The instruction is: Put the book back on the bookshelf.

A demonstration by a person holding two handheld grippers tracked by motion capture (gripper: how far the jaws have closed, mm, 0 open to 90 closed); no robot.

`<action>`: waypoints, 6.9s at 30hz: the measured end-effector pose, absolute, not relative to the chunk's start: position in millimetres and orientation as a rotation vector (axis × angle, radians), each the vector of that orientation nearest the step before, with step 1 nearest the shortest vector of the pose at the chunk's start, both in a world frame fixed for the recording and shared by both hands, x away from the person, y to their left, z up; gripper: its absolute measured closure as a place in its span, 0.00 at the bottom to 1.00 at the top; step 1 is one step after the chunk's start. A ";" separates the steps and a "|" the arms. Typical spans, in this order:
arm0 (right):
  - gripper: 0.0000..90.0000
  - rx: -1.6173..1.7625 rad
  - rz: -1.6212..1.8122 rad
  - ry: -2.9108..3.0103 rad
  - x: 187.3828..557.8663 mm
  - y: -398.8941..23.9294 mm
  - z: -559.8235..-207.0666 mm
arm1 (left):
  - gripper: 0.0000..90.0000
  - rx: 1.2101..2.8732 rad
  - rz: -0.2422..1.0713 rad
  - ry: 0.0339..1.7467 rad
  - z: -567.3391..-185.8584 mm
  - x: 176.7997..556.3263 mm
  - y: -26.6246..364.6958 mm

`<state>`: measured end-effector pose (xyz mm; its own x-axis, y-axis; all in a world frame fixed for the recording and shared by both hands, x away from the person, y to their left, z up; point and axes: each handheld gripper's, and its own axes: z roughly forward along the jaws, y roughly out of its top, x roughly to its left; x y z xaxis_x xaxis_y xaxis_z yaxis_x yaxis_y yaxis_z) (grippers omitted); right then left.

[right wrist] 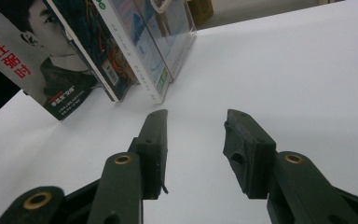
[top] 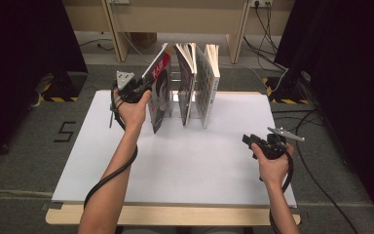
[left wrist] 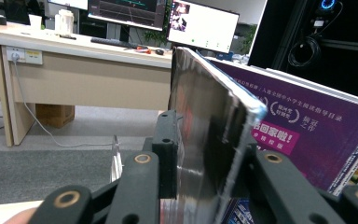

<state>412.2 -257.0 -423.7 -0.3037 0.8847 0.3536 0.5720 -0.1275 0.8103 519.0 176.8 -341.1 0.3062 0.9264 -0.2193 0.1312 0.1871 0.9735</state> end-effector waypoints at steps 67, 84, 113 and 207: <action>0.66 1.669 1.409 1.842 414.0 -259.7 -429.3 | 0.96 1.318 0.873 1.113 -310.1 554.6 164.7; 0.66 1.677 1.410 1.836 414.1 -261.7 -430.0 | 0.96 1.304 0.938 1.126 -330.1 563.3 172.5; 0.66 1.668 1.405 1.848 414.1 -258.4 -431.0 | 0.89 1.267 0.991 1.157 -344.1 551.2 201.3; 0.66 1.673 1.400 1.867 413.2 -254.4 -430.6 | 0.50 1.312 0.713 1.301 -361.9 501.0 231.1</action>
<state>413.2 -254.4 -430.6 -0.2967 0.8743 0.3842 0.6137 -0.1337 0.7782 501.0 231.1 -361.9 0.2157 0.9386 -0.2692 0.2781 0.2052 0.9384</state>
